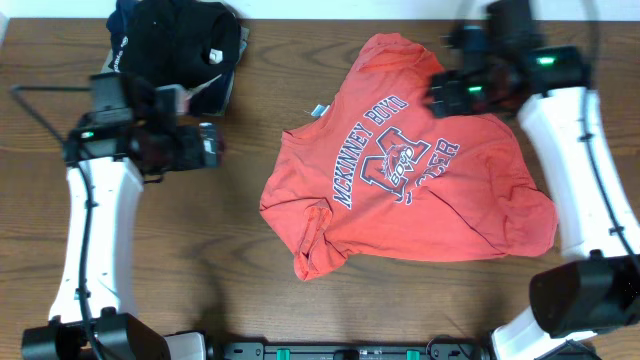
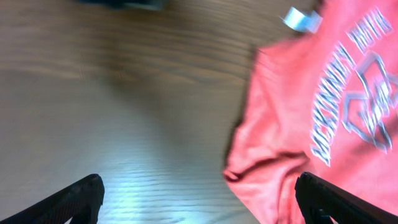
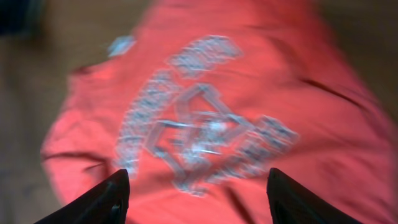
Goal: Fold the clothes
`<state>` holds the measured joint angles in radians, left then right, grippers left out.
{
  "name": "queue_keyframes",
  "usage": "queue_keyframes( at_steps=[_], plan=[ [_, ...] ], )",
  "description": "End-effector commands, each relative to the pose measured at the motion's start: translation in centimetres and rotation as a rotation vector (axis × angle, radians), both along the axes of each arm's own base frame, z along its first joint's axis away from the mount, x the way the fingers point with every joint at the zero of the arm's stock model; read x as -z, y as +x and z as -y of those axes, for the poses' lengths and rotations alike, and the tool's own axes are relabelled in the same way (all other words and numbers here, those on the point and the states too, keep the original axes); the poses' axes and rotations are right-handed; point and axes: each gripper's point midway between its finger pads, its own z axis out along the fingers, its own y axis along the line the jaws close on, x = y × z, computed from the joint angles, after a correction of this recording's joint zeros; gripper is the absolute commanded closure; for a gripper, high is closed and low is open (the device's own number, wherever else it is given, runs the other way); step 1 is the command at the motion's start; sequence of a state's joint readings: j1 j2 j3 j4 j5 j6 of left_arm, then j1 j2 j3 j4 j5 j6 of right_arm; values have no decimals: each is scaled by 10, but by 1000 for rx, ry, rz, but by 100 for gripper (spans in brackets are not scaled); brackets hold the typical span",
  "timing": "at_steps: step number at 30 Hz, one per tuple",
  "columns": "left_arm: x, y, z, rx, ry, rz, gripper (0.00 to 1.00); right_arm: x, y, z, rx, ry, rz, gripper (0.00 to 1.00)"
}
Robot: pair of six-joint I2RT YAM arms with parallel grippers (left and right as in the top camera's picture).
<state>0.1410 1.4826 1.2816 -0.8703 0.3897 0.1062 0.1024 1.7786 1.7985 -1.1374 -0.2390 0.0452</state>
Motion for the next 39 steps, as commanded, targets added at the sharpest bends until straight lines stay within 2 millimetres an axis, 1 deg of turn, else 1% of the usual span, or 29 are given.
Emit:
queue_keyframes(
  at_steps=[1,3,6,8,10,13,16,19,21,24,28,30,31,32,33,36,37,39],
  plan=[
    [-9,2,29,138,60,53,1,27,-3,46,115,-15,-80,31],
    [-8,3,41,177,97,61,1,46,-7,65,153,-20,-123,30],
    [-7,6,54,213,135,74,1,88,-16,98,232,-58,-209,28],
    [-6,6,61,232,143,78,1,118,-24,116,279,-77,-259,26],
    [-6,5,64,241,142,79,1,144,-32,130,327,-76,-307,26],
    [-6,5,64,241,142,78,1,168,-43,144,377,-65,-353,25],
    [-6,5,64,241,142,79,1,176,-50,159,417,-77,-366,25],
    [-6,5,64,241,141,79,1,181,-66,186,495,-171,-410,26],
    [-6,5,64,241,141,79,1,186,-77,195,527,-206,-441,26],
    [-6,5,64,241,141,79,1,196,-90,191,526,-196,-482,32],
    [-6,5,64,241,142,79,1,211,-107,187,526,-199,-527,36],
    [-6,5,64,241,142,79,1,217,-113,186,527,-204,-540,44],
    [-6,5,64,241,142,78,1,220,-115,187,529,-209,-540,66],
    [-6,5,64,241,142,78,1,220,-114,188,532,-211,-536,91],
    [-6,5,64,241,142,79,1,220,-111,188,545,-209,-526,99],
    [-6,5,64,241,142,79,1,205,-91,184,549,-151,-461,99],
    [-6,5,64,241,142,79,1,194,-81,184,546,-131,-428,99],
    [-6,5,64,241,142,78,1,163,-59,183,540,-98,-348,99]
  ],
)
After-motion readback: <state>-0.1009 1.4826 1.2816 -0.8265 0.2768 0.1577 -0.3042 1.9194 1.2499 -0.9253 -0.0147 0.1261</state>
